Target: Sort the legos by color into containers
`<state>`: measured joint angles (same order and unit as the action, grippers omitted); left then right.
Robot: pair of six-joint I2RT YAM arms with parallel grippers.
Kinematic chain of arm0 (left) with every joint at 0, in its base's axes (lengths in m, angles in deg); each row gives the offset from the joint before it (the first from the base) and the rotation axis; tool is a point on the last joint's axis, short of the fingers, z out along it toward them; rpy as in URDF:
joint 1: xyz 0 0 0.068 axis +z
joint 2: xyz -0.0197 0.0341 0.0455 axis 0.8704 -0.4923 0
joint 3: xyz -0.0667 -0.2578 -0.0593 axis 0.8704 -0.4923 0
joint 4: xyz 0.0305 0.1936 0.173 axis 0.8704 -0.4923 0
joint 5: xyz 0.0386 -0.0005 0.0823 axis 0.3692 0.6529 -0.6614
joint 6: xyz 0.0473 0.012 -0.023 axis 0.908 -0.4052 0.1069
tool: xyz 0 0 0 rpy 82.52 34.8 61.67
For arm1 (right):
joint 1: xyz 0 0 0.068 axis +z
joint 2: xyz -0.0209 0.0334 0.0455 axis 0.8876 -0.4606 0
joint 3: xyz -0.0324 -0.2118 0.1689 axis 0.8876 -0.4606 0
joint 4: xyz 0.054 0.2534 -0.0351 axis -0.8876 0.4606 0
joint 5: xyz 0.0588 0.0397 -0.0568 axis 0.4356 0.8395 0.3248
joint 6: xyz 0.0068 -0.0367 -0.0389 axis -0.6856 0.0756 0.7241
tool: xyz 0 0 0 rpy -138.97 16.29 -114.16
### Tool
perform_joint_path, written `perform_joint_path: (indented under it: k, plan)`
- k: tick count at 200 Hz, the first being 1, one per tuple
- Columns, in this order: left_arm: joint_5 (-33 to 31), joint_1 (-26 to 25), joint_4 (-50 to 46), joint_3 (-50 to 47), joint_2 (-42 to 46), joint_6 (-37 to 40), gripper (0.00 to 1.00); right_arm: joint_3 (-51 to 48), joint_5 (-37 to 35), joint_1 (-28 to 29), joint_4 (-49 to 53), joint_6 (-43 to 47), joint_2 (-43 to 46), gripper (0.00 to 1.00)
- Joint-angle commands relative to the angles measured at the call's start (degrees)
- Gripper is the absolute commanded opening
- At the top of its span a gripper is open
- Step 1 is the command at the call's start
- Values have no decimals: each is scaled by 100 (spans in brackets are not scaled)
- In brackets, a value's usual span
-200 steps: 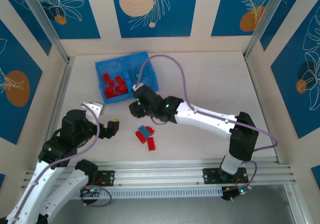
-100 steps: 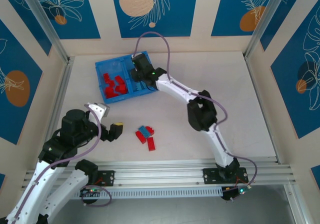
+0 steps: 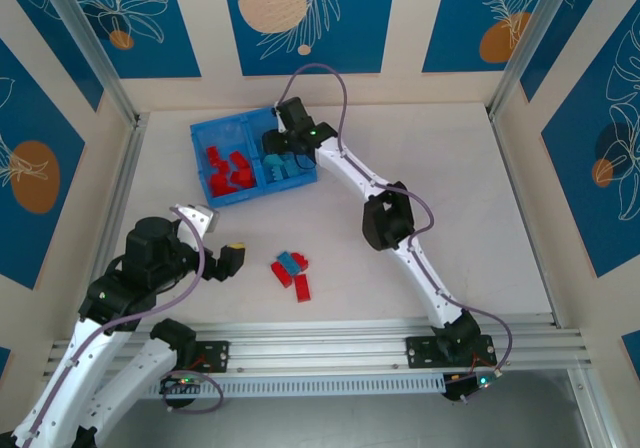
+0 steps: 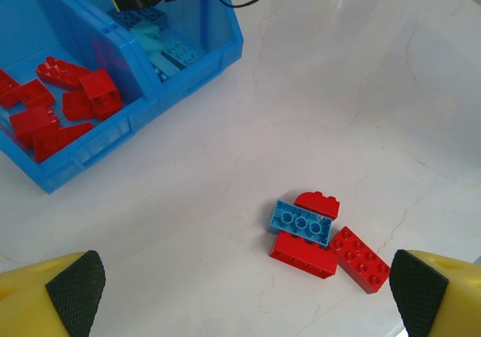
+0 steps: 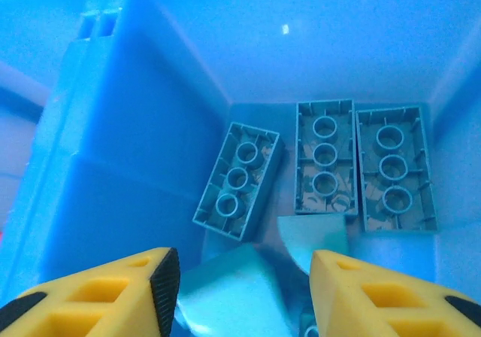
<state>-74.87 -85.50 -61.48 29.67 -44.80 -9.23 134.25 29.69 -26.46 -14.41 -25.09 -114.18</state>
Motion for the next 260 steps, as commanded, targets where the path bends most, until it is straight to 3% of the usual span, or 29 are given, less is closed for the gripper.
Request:
perform_joint_path:
  k: [1,38,84,123,155,192,235,260]
  plan:
    - [-79,17,-8,9,-57,57,100,11,405,56,223,-78,944,51]
    - [-208,26,-27,8,-123,46,100,-1174,606,80,285,-106,2321,50]
    - [-282,21,35,-27,-400,-161,100,-4516,1594,130,-706,-49,4937,54]
    - [73,21,278,-106,-844,-961,100,-7260,1349,340,-1188,-80,7116,58]
    - [832,-18,878,-329,-1512,-1639,100,-9191,1251,484,-1593,-581,8356,62]
    - [880,-218,1295,-419,-2082,-1761,100,-10198,1169,897,-1492,-672,8389,64]
    - [382,-300,1677,-736,-2086,-2356,100,-10123,1002,1450,-1581,-652,7470,64]
    - [-56,-356,1799,-1009,-1978,-3193,100,-9982,856,1556,-1763,-737,7043,64]
